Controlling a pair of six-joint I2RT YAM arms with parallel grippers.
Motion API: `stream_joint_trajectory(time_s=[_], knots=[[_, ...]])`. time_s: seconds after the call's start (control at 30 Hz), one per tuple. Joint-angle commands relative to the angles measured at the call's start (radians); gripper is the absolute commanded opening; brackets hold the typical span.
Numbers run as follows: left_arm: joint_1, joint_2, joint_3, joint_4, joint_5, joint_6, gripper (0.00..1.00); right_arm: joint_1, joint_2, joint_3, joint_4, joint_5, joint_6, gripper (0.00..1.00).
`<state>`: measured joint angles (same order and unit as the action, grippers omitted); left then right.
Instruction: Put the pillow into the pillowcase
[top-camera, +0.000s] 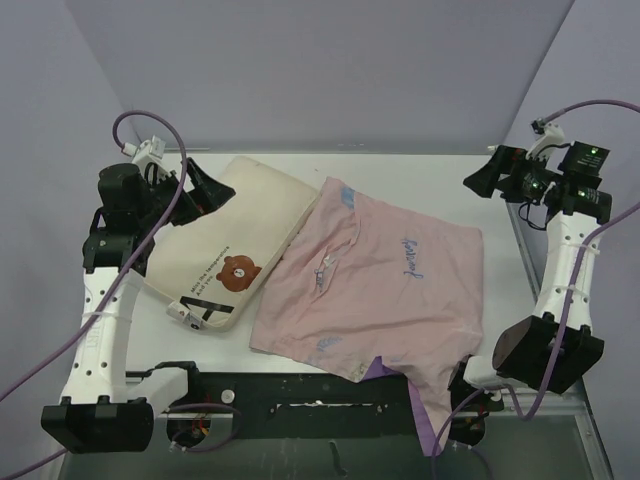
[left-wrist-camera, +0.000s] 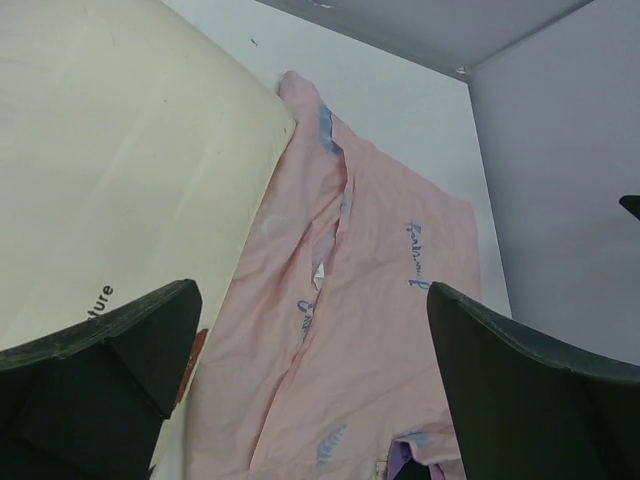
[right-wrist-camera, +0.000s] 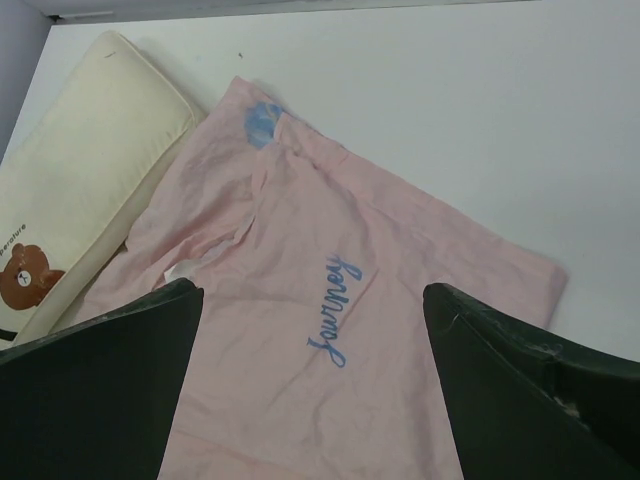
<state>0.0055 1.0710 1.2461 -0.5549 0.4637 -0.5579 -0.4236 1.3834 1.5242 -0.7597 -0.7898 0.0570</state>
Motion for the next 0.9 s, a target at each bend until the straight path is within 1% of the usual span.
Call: stream_joint_trajectory(time_s=[0.0,0.1,0.2,0.27,0.37,0.4,0.43,0.53,0.57,0.6,0.67,0.77,0.87], knots=[[-0.007,0.025,0.097,-0.063,-0.049,0.039,0.98,0.083,0.011,0.064,-0.015,0.123,0.002,0.98],[-0.009,0.038,0.107,-0.076,-0.059,0.044,0.98,0.139,0.008,0.045,-0.004,0.146,-0.013,0.98],[-0.011,0.046,0.097,-0.069,-0.067,0.041,0.98,0.196,-0.022,-0.005,0.016,0.102,-0.084,0.98],[-0.013,0.054,0.091,-0.070,-0.070,0.042,0.98,0.236,-0.042,-0.043,0.009,0.020,-0.194,0.98],[-0.027,0.077,0.088,-0.081,-0.061,0.064,0.98,0.285,-0.062,-0.111,-0.053,-0.105,-0.387,0.98],[-0.062,0.089,0.094,-0.091,-0.075,0.088,0.98,0.299,-0.065,-0.135,-0.073,-0.135,-0.434,0.98],[-0.113,0.102,0.105,-0.109,-0.119,0.125,0.98,0.314,-0.068,-0.162,-0.089,-0.166,-0.485,0.98],[-0.341,0.163,0.130,-0.156,-0.327,0.291,0.98,0.346,-0.069,-0.239,-0.112,-0.222,-0.640,0.98],[-0.411,0.192,0.135,-0.168,-0.378,0.343,0.98,0.352,-0.063,-0.263,-0.109,-0.219,-0.684,0.98],[-0.463,0.218,0.140,-0.176,-0.400,0.367,0.98,0.359,-0.055,-0.286,-0.106,-0.213,-0.740,0.98],[-0.557,0.275,0.144,-0.177,-0.421,0.392,0.98,0.369,-0.024,-0.322,-0.113,-0.178,-0.882,0.98],[-0.639,0.332,0.116,-0.099,-0.400,0.381,0.98,0.375,0.052,-0.320,-0.144,-0.112,-1.088,0.98],[-0.676,0.359,0.065,0.017,-0.367,0.344,0.98,0.378,0.158,-0.242,-0.159,-0.083,-1.125,0.98]])
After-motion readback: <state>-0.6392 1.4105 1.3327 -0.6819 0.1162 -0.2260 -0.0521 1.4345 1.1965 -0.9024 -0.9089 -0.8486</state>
